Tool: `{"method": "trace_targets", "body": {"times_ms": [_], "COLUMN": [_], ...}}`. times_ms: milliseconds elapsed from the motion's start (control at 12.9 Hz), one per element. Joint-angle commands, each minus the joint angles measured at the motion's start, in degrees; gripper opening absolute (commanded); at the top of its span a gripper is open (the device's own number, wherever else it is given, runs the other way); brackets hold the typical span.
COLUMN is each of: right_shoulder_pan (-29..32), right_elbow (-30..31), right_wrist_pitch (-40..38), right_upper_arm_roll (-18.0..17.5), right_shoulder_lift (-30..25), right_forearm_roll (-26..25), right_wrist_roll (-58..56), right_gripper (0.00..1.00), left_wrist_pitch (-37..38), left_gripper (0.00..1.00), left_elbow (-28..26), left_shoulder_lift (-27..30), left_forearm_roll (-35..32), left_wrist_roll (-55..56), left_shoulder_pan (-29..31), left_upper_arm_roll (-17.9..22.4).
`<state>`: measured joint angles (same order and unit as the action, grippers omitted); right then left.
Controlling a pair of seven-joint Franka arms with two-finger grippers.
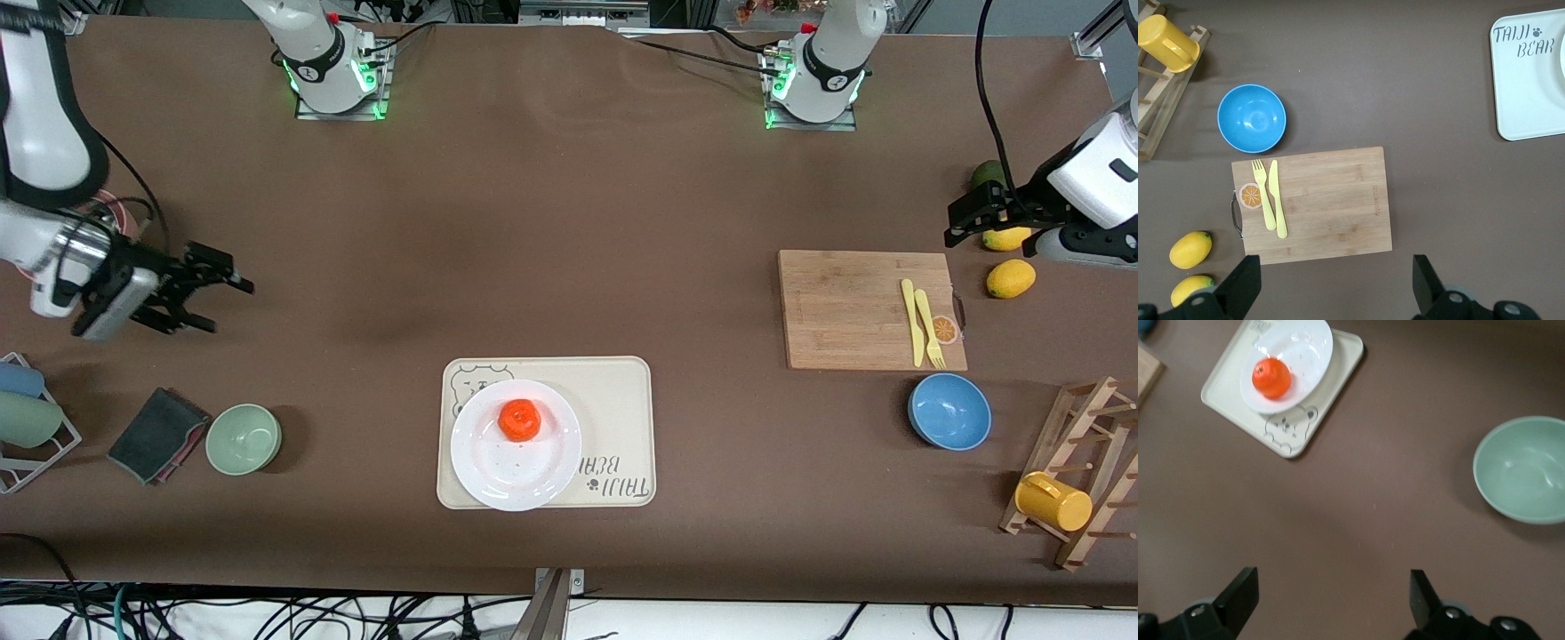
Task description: Place orange and plate with both arms
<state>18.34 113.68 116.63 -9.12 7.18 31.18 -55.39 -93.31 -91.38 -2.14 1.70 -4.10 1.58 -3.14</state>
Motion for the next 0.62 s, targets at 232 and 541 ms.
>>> {"method": "trace_targets", "body": {"times_ms": [232,541], "right_shoulder_pan": [-0.7,-0.7], "right_elbow": [-8.3,-10.7], "right_wrist_pitch": [-15.3,-19.9], "right_upper_arm_roll": [-0.1,-4.9], "right_shoulder_lift": [-8.8,-13.2], "right_forearm_roll": [-17.2,-26.9], "right_wrist_roll": [33.6,50.5], "right_gripper": [1.00,1.00], "left_wrist_pitch": [0.8,0.8], "left_gripper": [1.00,1.00], "left_elbow": [0.6,0.6], "left_shoulder_lift": [-0.1,-0.1], "left_forearm_roll": [0.8,0.8], "left_wrist_roll": [-0.8,-0.7], "left_shoulder_pan": [-0.1,-0.1], "left_upper_arm_roll": [0.1,0.1]}}
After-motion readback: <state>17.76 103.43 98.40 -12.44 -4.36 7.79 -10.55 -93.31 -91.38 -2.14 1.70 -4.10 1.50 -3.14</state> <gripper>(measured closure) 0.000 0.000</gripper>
